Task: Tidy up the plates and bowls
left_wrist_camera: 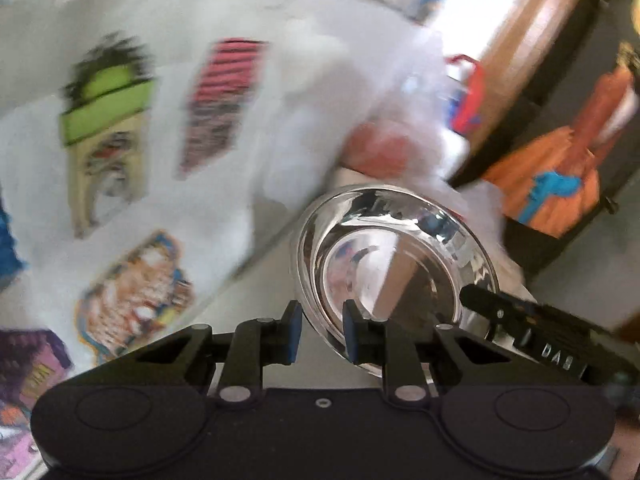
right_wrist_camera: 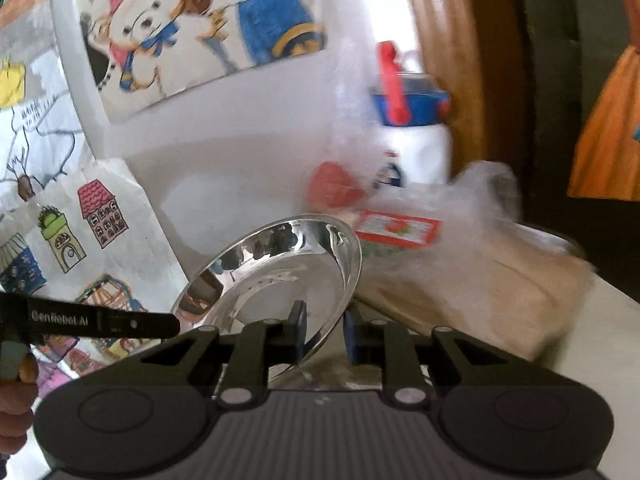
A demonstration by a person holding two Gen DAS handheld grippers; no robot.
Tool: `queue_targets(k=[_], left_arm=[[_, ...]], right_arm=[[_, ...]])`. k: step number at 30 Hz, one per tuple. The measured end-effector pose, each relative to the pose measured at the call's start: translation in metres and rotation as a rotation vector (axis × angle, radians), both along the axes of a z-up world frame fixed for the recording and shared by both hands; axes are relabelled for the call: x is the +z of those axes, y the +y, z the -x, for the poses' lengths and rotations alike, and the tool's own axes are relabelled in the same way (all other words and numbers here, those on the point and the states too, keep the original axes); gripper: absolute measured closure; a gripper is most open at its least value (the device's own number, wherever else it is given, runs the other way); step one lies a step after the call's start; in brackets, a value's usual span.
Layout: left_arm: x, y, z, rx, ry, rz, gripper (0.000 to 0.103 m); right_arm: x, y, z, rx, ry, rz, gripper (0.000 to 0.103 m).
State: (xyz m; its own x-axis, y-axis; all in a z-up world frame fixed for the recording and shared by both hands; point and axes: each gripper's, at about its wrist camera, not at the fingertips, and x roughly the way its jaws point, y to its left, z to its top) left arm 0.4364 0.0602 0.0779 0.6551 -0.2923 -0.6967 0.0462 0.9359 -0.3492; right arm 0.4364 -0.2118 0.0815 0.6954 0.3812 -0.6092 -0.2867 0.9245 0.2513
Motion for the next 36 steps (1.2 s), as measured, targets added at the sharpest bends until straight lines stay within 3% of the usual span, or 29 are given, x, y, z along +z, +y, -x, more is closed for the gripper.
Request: queue_targets(k=[7, 14, 17, 21, 25, 27, 30, 36], left_arm=[[-0.013, -0.058, 0.02, -0.15, 0.058, -0.046, 0.08], [-0.024, -0.077, 0.027, -0.174, 0.088, -0.085, 0.08], [-0.025, -0.084, 0.032, -0.202, 0.077, -0.093, 0.081], [-0.018, -0.099, 0.04, -0.234, 0.027, -0.166, 0.081], [-0.013, -0.096, 0.042, -0.228, 0.027, -0.159, 0.08], [-0.012, -0.094, 0.044, -0.222, 0.015, -0.157, 0.078], [-0.01, -0.093, 0.049, -0.218, 0.001, -0.126, 0.067], [0.004, -0.095, 0.075, -0.222, -0.067, -0.087, 0.032]], right_arm=[[-0.008, -0.046, 0.035, -0.072, 0.091, 0.076, 0.08], [-0.03, -0.054, 0.051, -0.063, 0.142, 0.094, 0.078], [-0.037, -0.047, 0.055, -0.017, 0.153, 0.123, 0.077], [-0.041, -0.046, 0.06, -0.012, 0.155, 0.13, 0.077], [-0.036, -0.052, 0.064, -0.03, 0.129, 0.152, 0.07], [-0.031, -0.057, 0.067, -0.039, 0.114, 0.147, 0.057], [-0.025, -0.065, 0.078, -0.048, 0.078, 0.123, 0.046], [-0.007, -0.081, 0.108, -0.059, 0.01, 0.074, 0.022]])
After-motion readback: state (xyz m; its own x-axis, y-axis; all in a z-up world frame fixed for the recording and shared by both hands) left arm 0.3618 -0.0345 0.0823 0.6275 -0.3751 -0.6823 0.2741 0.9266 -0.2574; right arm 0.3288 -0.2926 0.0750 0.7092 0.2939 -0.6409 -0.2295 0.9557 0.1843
